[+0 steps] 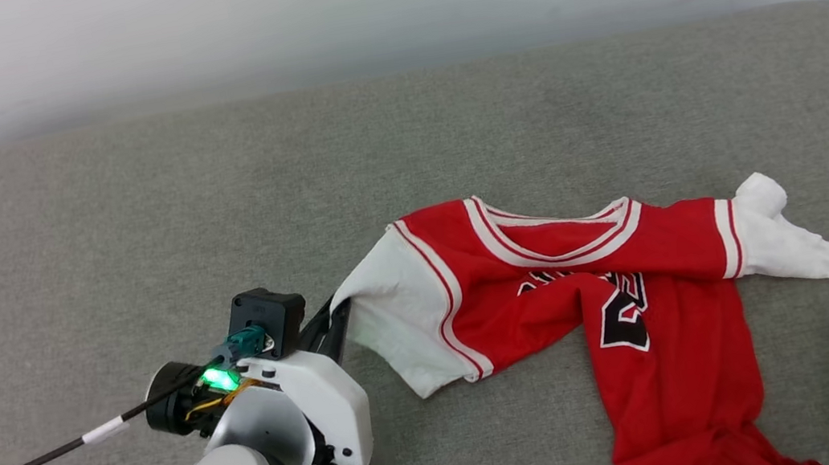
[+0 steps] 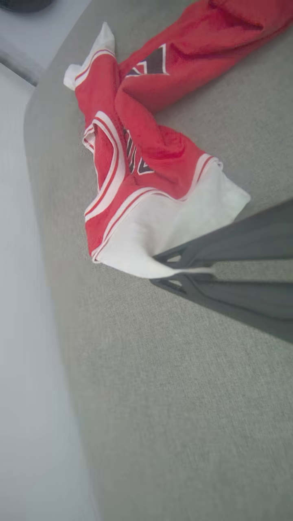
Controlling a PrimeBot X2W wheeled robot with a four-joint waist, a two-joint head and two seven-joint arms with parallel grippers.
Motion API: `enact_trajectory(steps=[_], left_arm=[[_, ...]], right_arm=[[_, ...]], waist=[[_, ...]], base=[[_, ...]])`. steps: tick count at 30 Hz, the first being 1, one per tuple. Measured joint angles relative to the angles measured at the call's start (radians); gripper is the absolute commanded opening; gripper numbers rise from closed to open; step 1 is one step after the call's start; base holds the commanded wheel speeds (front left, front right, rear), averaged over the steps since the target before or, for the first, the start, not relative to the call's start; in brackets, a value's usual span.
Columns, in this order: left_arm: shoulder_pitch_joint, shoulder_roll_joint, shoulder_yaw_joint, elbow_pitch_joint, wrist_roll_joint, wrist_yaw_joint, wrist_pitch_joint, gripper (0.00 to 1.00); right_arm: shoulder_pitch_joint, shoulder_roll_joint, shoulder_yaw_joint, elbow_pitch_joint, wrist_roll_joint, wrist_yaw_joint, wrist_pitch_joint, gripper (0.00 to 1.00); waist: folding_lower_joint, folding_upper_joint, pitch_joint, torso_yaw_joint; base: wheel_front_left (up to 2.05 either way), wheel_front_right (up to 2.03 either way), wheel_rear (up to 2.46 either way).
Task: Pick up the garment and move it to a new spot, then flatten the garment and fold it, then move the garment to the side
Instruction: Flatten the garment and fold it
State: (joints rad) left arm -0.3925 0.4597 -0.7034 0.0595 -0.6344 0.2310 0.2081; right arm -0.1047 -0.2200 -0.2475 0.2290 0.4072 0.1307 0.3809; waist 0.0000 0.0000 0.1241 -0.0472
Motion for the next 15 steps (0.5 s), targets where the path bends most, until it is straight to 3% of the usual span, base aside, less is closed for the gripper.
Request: enact_trajectory(steps=[6, 15], left_arm=[[-0.012, 0.004, 0.003, -0.087, 0.036, 0.017, -0.030, 0.00], [-0.059, 0.002, -0.003, -0.123, 0.059, 0.016, -0.036, 0.00]], right_arm=[[-0.118, -0.046, -0.043, 0.094, 0.016, 0.000, 0.169, 1.00], [-0.311, -0.088, -0.034, 0.253, 0.031, 0.000, 0.277, 1.00]], waist=[[0.0000, 0.0000, 0.046, 0.025], [0.0000, 0.0000, 0.152, 0.067]], base=[[0.00, 0.00, 0.00], [0.00, 0.00, 0.00]])
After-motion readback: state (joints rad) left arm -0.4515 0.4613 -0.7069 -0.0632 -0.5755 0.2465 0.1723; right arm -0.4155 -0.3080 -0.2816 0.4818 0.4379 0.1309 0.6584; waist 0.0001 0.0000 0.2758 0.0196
